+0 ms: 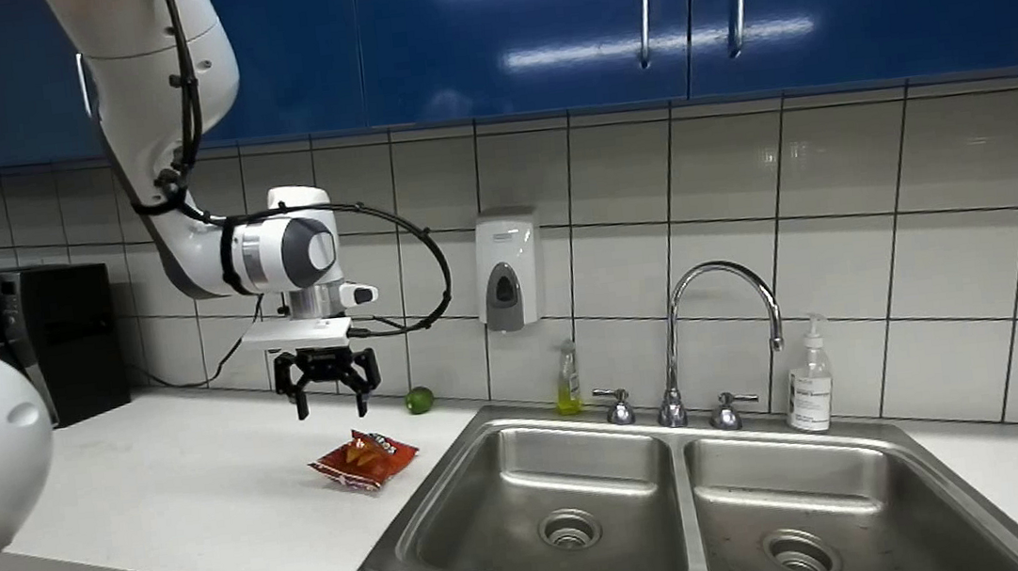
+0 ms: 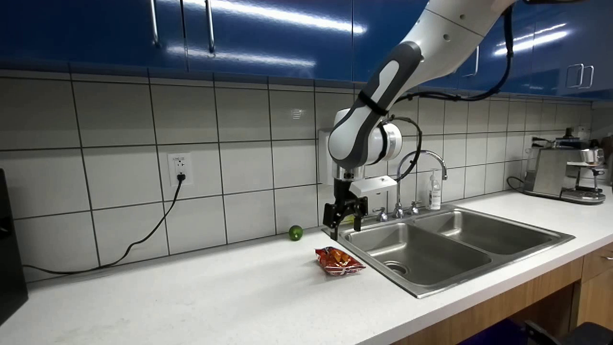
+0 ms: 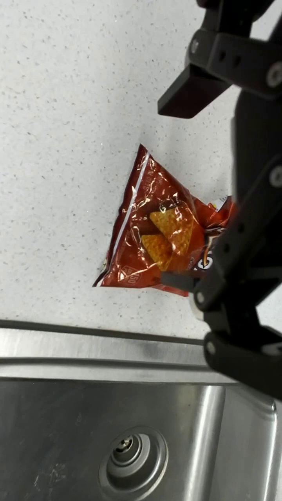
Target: Put the orange packet in the sink
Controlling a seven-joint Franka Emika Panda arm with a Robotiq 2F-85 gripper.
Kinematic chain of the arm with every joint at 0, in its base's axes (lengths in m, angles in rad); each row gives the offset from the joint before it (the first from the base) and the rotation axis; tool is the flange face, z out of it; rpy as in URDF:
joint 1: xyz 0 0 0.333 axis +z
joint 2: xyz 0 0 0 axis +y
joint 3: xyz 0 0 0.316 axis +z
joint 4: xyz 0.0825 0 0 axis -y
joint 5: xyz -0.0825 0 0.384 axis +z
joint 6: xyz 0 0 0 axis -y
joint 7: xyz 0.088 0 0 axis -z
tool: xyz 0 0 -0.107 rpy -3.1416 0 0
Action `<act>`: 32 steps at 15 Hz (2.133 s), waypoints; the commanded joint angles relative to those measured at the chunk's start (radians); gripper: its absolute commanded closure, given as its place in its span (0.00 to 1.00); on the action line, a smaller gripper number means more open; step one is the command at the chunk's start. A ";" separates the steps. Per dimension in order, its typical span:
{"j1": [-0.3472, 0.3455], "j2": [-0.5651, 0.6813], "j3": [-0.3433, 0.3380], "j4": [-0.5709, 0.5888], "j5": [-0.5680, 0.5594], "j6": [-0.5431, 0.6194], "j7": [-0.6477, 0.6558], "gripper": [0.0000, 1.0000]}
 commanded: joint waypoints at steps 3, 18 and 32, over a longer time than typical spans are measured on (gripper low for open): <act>0.012 0.138 -0.011 0.122 -0.057 0.019 0.073 0.00; 0.032 0.320 -0.057 0.289 -0.073 0.023 0.097 0.00; 0.029 0.357 -0.081 0.325 -0.068 0.013 0.096 0.76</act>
